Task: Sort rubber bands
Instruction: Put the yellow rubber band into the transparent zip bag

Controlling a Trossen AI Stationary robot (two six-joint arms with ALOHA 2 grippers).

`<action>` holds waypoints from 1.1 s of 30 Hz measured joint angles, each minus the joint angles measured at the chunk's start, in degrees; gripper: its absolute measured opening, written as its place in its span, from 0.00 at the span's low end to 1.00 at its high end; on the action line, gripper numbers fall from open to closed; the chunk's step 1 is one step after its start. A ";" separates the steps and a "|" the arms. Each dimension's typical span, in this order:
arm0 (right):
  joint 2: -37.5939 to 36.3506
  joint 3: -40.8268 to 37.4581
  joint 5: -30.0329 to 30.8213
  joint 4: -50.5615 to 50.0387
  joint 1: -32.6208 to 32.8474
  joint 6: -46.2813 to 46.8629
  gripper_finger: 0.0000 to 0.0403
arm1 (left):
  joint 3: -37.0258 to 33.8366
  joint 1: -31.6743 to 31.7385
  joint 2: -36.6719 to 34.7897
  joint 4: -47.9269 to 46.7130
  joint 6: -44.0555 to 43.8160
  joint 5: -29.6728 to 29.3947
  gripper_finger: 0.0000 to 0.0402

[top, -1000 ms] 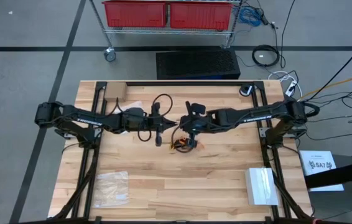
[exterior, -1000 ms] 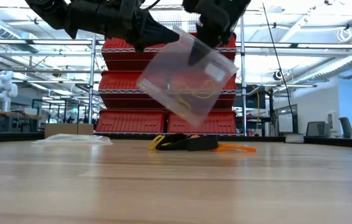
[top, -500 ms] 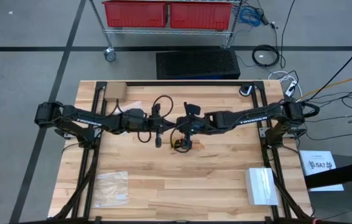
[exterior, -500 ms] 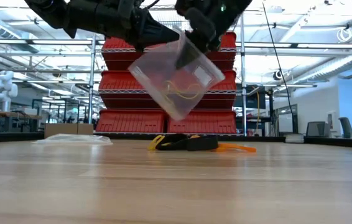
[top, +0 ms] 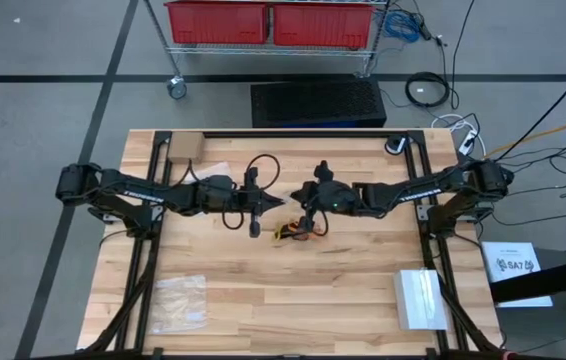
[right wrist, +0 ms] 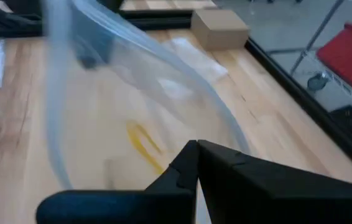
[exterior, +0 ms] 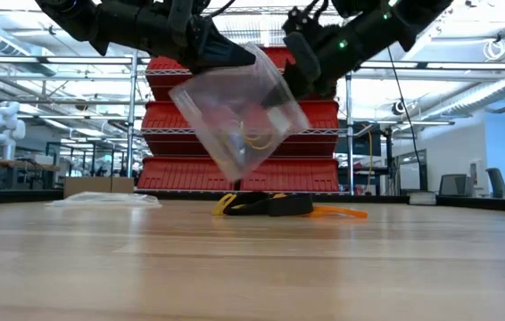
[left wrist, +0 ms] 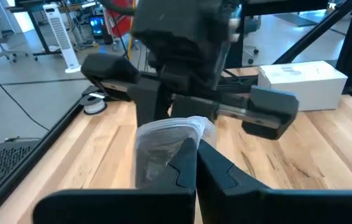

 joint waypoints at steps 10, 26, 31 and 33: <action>-0.39 0.02 -0.03 -0.83 0.46 2.80 0.24 | 0.00 1.70 2.07 -1.83 0.33 -4.46 0.00; -13.36 0.13 2.94 -17.45 0.91 6.47 0.54 | -2.82 6.36 -2.18 -3.30 0.29 -9.00 0.00; -8.91 0.11 3.05 -22.45 0.86 14.19 0.54 | -2.76 6.54 -7.22 -5.44 1.59 -9.71 0.00; -5.81 0.11 3.03 -21.88 0.65 17.01 0.54 | -2.75 6.50 -9.45 -8.23 1.87 -11.19 0.00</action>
